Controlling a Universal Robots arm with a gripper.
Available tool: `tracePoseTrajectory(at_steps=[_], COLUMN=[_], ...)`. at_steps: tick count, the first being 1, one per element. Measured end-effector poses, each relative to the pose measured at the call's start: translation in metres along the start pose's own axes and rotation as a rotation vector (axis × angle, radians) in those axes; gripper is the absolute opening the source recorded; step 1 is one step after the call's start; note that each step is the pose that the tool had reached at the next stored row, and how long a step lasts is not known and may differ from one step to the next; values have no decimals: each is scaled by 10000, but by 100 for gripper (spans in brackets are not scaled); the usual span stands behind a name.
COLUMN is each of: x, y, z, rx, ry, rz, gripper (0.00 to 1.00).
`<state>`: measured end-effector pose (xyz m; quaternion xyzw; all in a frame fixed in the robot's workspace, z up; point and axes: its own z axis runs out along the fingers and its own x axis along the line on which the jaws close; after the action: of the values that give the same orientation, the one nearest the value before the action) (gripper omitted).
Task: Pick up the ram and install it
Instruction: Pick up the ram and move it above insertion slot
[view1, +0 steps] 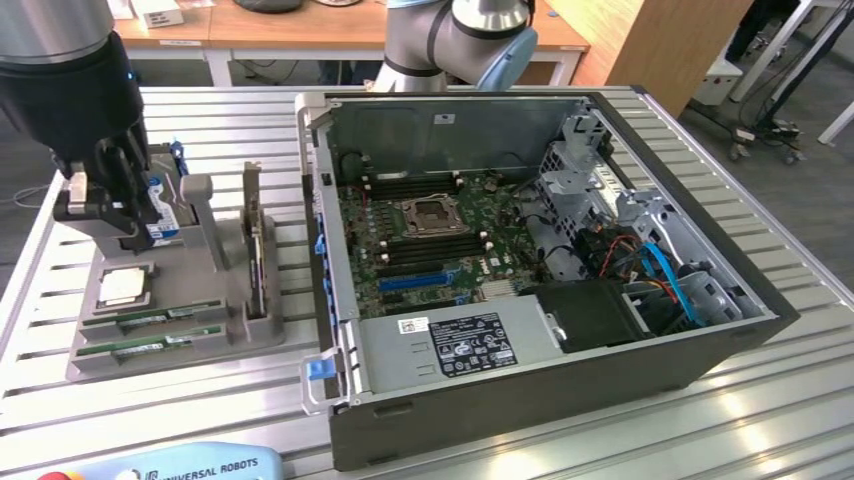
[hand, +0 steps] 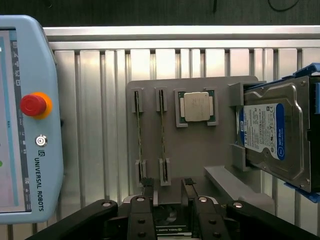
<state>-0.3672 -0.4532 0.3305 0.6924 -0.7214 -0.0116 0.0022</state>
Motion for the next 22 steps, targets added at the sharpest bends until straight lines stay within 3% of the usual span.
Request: tracePoseTrajectory(at_steps=[22], x=[3], y=[-6], z=[280], rx=[-120], ry=[4], rz=[2], gripper=[35])
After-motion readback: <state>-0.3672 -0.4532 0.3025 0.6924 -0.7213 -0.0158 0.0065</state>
